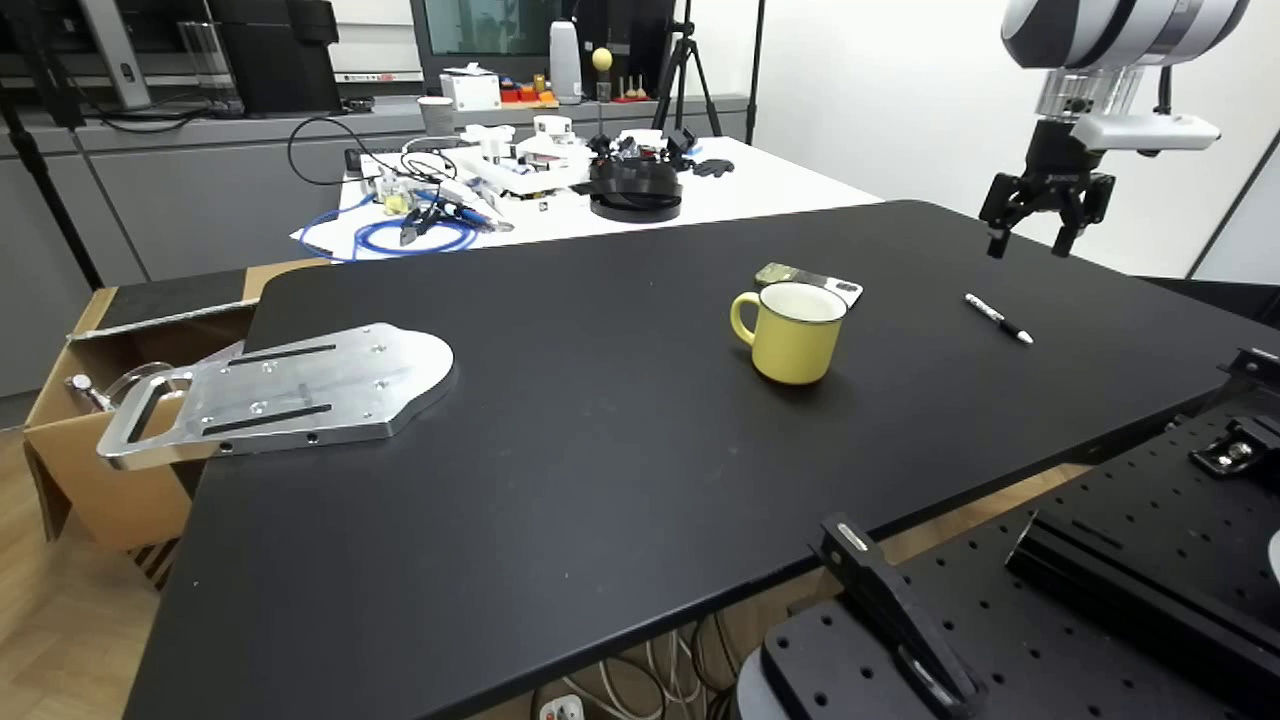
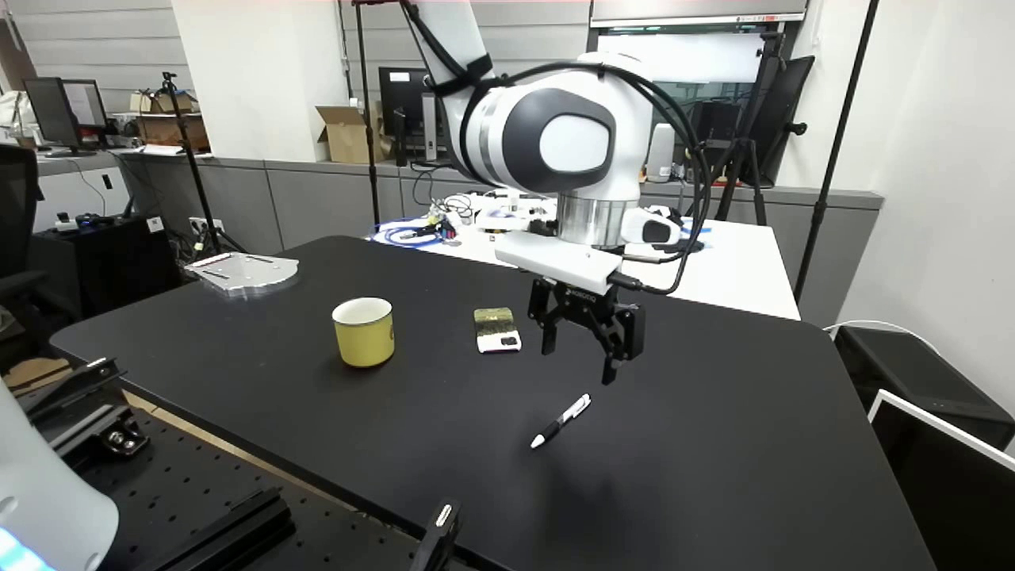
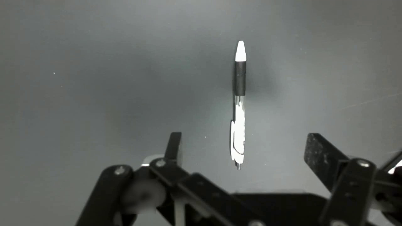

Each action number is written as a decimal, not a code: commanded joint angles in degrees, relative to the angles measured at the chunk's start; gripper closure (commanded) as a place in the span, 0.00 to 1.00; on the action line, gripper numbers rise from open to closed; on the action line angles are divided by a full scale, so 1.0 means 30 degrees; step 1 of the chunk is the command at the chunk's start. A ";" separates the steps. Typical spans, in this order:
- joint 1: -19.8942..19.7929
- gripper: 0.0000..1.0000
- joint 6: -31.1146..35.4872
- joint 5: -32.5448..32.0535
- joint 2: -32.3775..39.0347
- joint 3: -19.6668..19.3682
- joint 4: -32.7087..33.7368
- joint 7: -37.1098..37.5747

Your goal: Put the pen in the cup

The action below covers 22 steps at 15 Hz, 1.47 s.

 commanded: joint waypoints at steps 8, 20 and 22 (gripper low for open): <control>-0.1061 0.00 0.1004 0.0254 0.0092 0.1011 -0.0017 -0.0881; -0.1238 0.00 0.0850 0.0249 0.0166 0.1171 0.0005 -0.1117; -0.1243 0.00 0.0834 0.0257 0.0165 0.1177 0.0006 -0.1123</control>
